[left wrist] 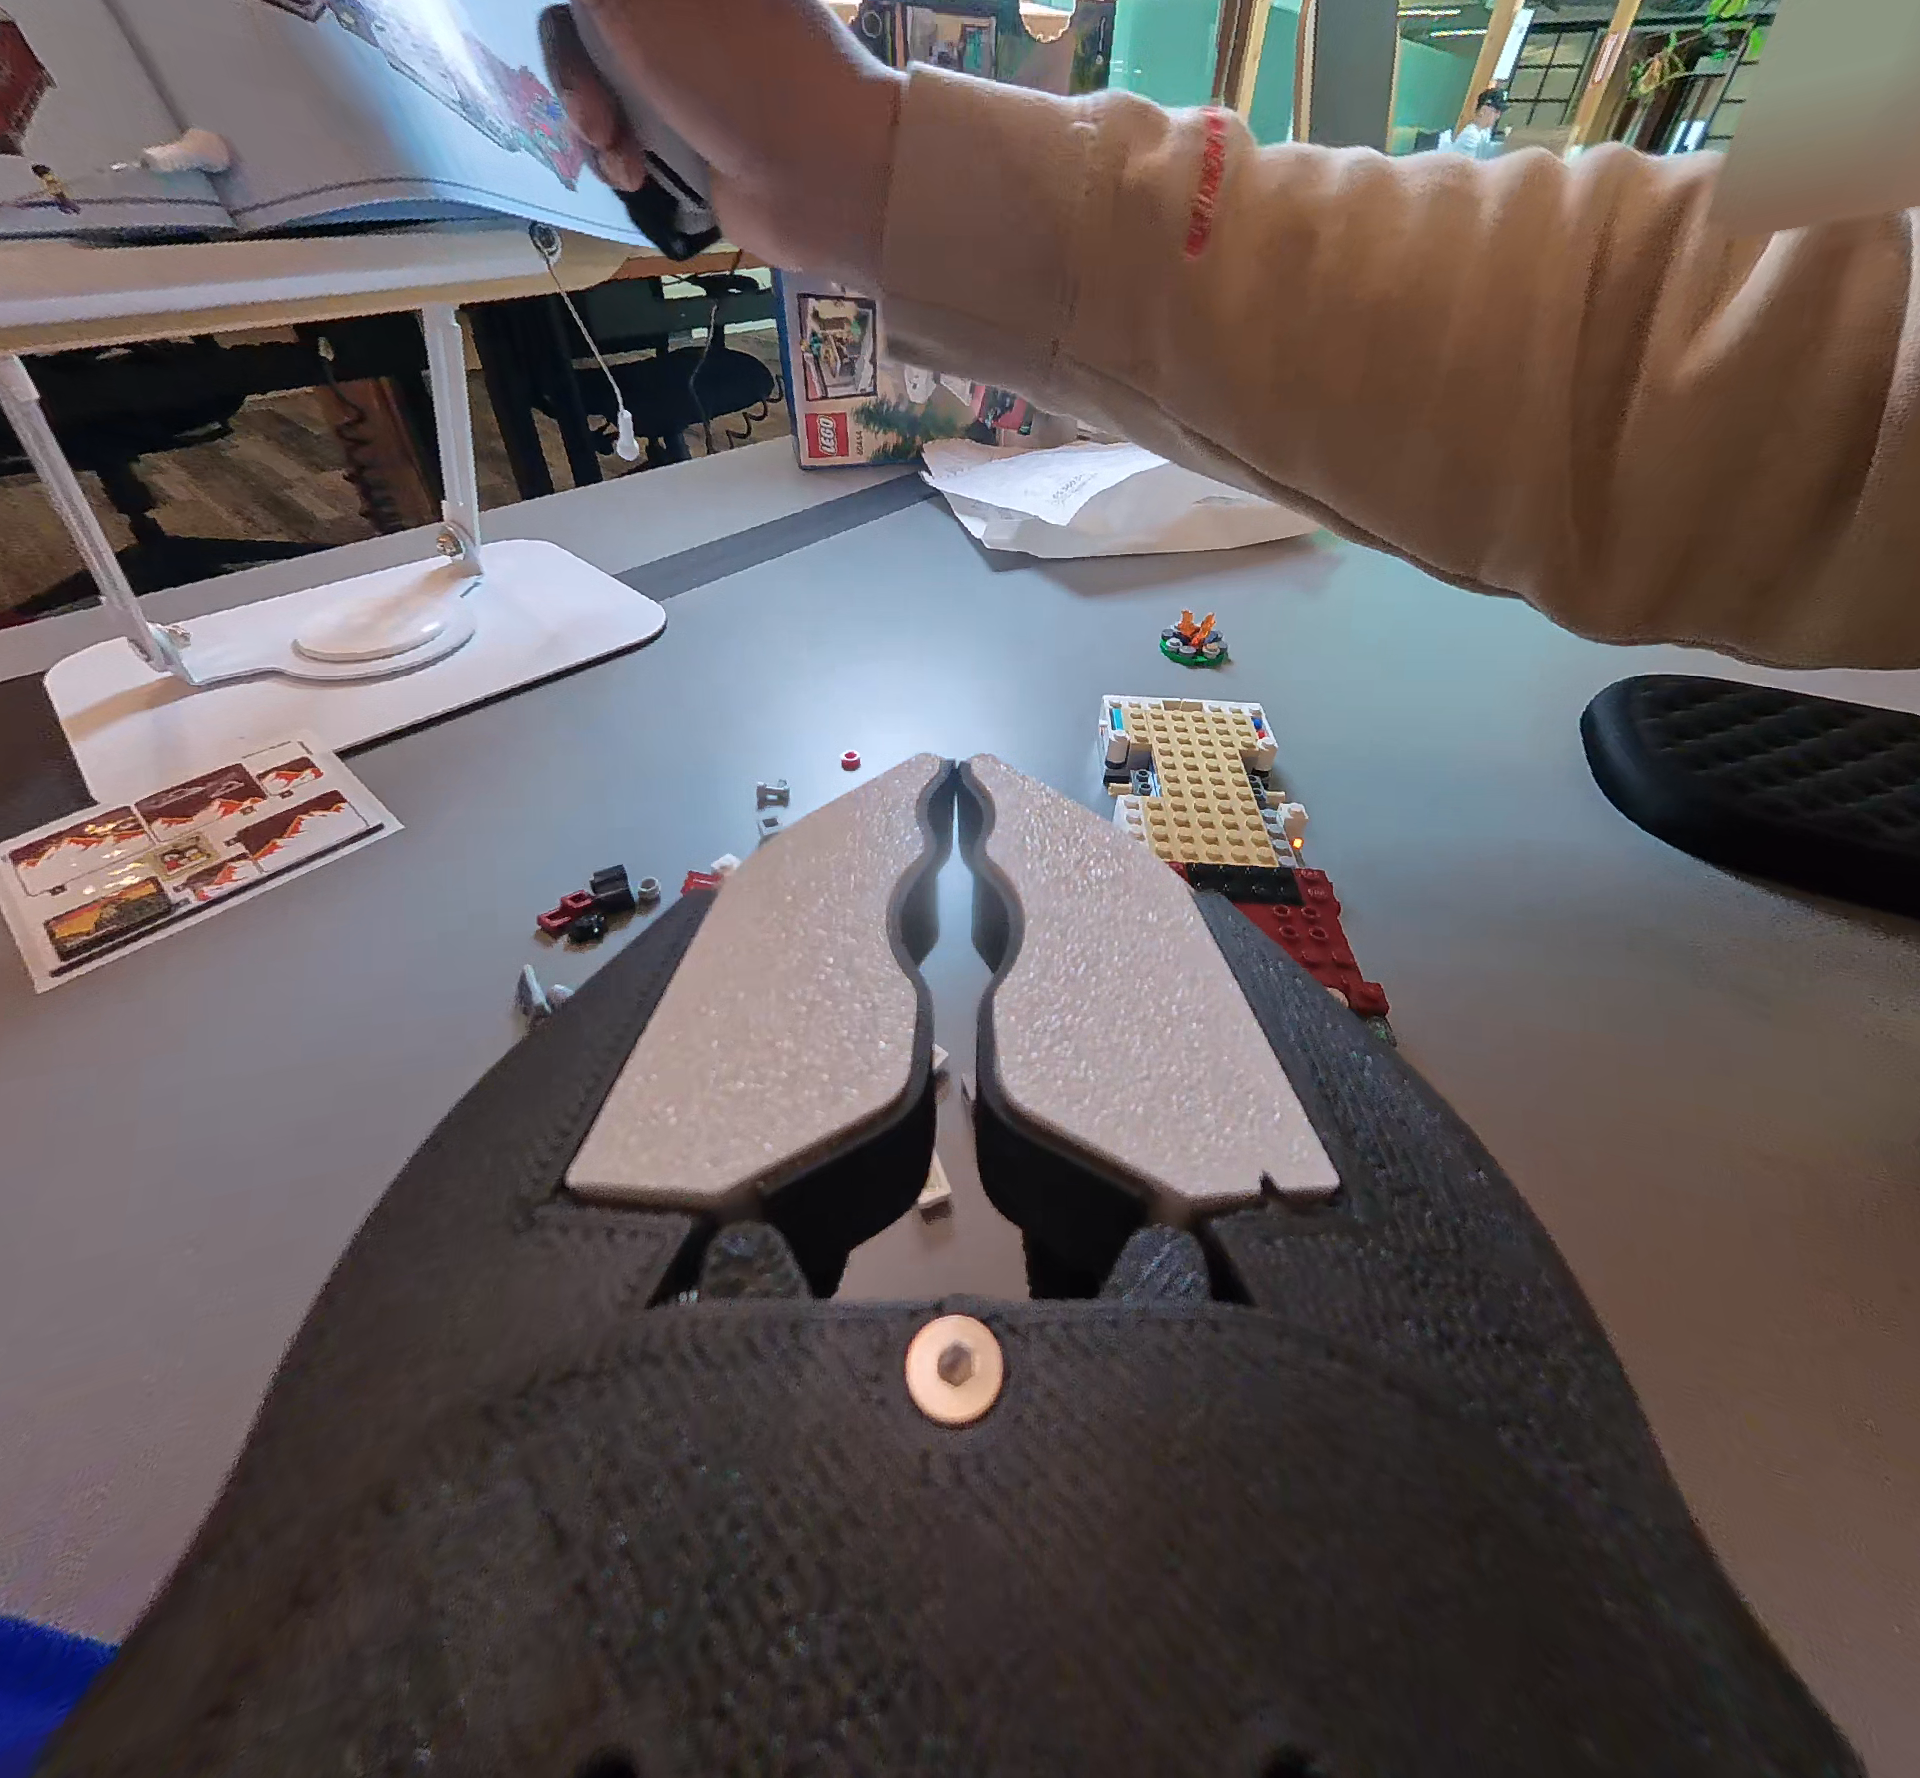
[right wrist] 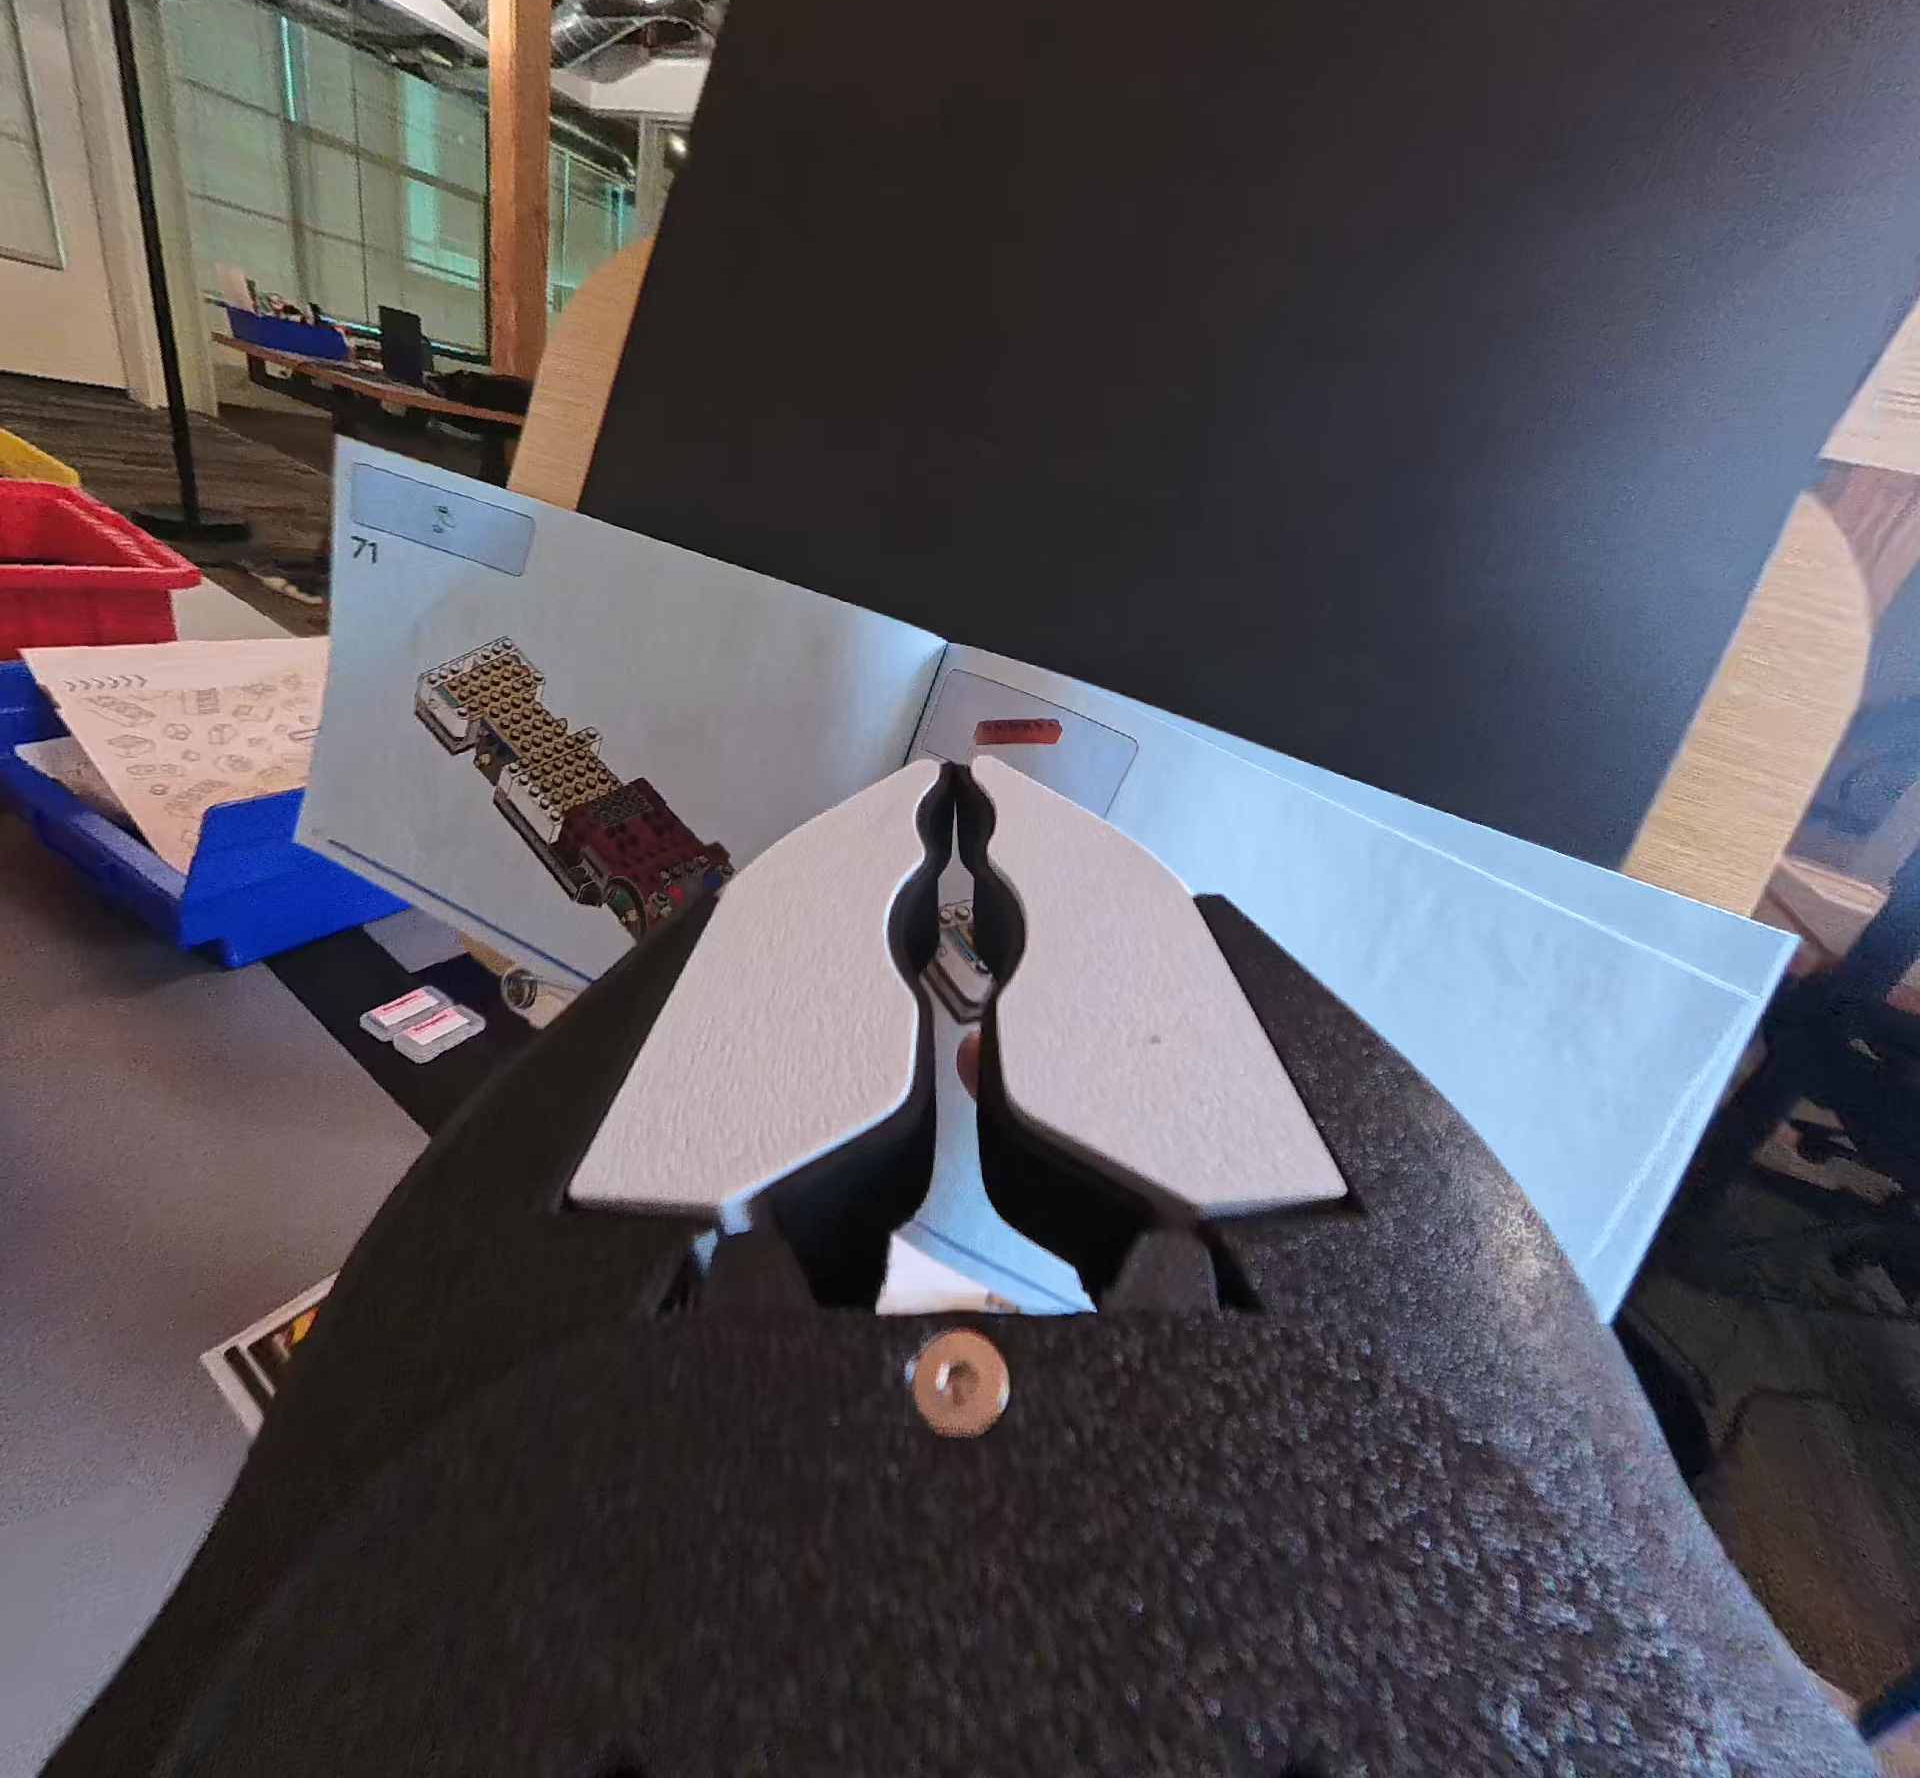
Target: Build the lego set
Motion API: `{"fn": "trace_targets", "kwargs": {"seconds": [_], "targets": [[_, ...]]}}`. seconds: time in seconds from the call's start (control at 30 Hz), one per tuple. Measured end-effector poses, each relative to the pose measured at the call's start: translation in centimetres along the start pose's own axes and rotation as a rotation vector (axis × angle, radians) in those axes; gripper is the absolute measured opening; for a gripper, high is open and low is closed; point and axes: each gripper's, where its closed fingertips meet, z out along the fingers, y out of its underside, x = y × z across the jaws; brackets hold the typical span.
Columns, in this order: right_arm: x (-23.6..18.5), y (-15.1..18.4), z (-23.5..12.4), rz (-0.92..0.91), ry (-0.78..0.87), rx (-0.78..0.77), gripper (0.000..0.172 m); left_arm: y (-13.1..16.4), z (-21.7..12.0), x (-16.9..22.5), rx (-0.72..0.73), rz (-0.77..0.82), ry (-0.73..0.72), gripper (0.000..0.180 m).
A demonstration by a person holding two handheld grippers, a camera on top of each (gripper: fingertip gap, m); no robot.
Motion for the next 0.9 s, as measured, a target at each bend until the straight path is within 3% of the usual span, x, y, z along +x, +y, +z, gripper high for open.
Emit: {"fn": "trace_targets", "kwargs": {"seconds": [0.1, 0.23, 0.5, 0.7, 0.8, 0.9], "targets": [[-0.2, -1.2, -3.8, -0.009, -0.026, 0.023, 0.000, -0.4, -0.3, -0.4, 0.010, -0.009, -0.020, 0.000], [-0.9, -1.7, -11.4, 0.049, -0.056, 0.018, 0.000, -0.6, -0.5, -0.7, 0.017, -0.035, -0.036, 0.000], [-2.8, 3.3, -25.2, 0.148, -0.016, -0.132, 0.000, -0.8, -0.8, -1.7, 0.022, -0.021, -0.105, 0.000], [-2.0, 6.2, -28.9, 0.130, 0.050, -0.125, 0.000, -3.1, -2.4, -3.9, 0.034, 0.022, -0.209, 0.000], [-1.4, 6.0, -29.3, 0.093, 0.056, -0.100, 0.000, -6.4, -5.4, -7.3, -0.029, 0.104, -0.306, 0.000], [-0.9, 5.8, -29.3, 0.113, 0.044, -0.081, 0.003, -9.9, -10.5, -13.2, -0.132, 0.159, -0.440, 0.002]]}}
